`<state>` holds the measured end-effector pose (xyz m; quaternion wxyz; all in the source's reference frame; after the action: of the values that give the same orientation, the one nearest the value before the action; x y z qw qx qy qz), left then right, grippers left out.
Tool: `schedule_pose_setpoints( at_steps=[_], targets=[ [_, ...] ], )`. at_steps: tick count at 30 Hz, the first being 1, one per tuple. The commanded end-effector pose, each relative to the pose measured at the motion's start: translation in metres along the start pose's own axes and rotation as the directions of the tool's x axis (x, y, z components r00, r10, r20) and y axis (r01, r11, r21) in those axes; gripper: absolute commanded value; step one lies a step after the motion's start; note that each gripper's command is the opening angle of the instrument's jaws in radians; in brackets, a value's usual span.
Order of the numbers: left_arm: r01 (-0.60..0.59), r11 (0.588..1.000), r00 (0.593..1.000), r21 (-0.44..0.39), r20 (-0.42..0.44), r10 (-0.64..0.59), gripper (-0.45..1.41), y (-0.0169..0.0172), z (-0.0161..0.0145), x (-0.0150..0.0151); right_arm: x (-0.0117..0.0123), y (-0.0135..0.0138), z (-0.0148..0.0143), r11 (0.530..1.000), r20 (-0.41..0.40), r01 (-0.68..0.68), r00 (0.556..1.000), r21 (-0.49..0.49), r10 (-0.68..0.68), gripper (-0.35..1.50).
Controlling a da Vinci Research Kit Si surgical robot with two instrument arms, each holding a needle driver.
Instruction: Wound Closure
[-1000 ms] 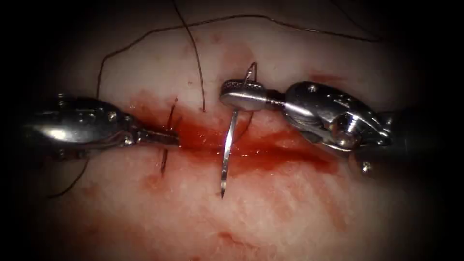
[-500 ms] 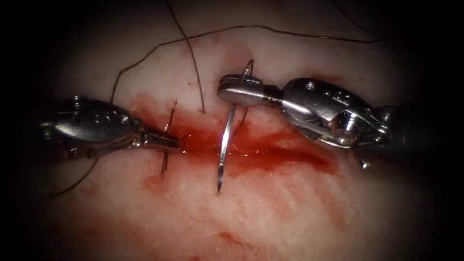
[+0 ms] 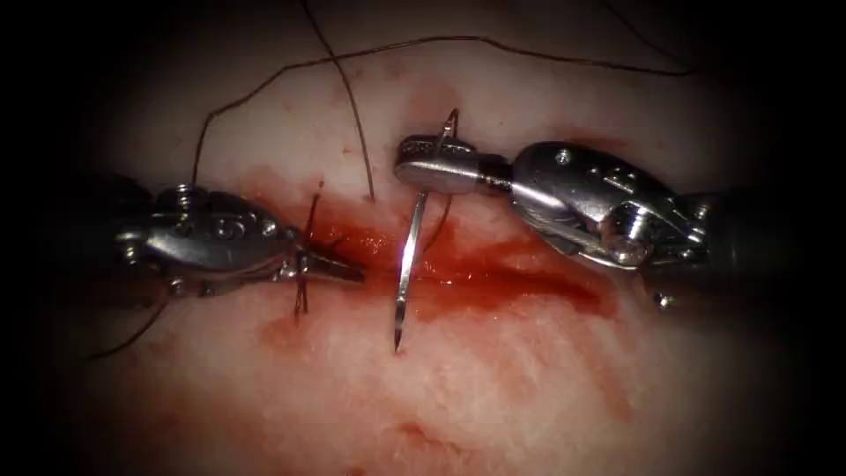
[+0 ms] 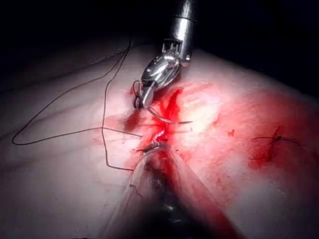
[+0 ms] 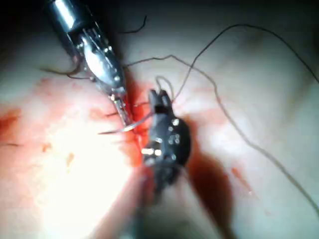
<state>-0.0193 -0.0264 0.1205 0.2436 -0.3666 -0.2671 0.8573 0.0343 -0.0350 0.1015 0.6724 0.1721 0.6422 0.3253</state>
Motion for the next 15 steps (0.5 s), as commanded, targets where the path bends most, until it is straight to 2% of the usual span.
schedule_pose_setpoints(
  at_steps=[1,8,15],
  targets=[
    [-0.001,1.000,1.000,0.001,0.001,0.001,-0.45,-0.0002,0.0009,0.0000,-0.0004,-0.0001,0.0007,1.000,-0.001,0.003,1.000,0.005,-0.003,-0.35],
    [-0.029,1.000,1.000,0.000,0.011,0.029,-0.45,-0.0029,0.0014,-0.0023,-0.0004,0.0000,0.0008,0.996,-0.007,0.085,0.996,-0.003,-0.085,-0.35],
    [-0.042,0.999,0.999,0.003,0.013,0.041,-0.45,-0.0042,0.0022,-0.0032,-0.0007,0.0006,0.0017,0.982,-0.007,0.189,0.982,-0.014,-0.189,-0.35]
  ],
)
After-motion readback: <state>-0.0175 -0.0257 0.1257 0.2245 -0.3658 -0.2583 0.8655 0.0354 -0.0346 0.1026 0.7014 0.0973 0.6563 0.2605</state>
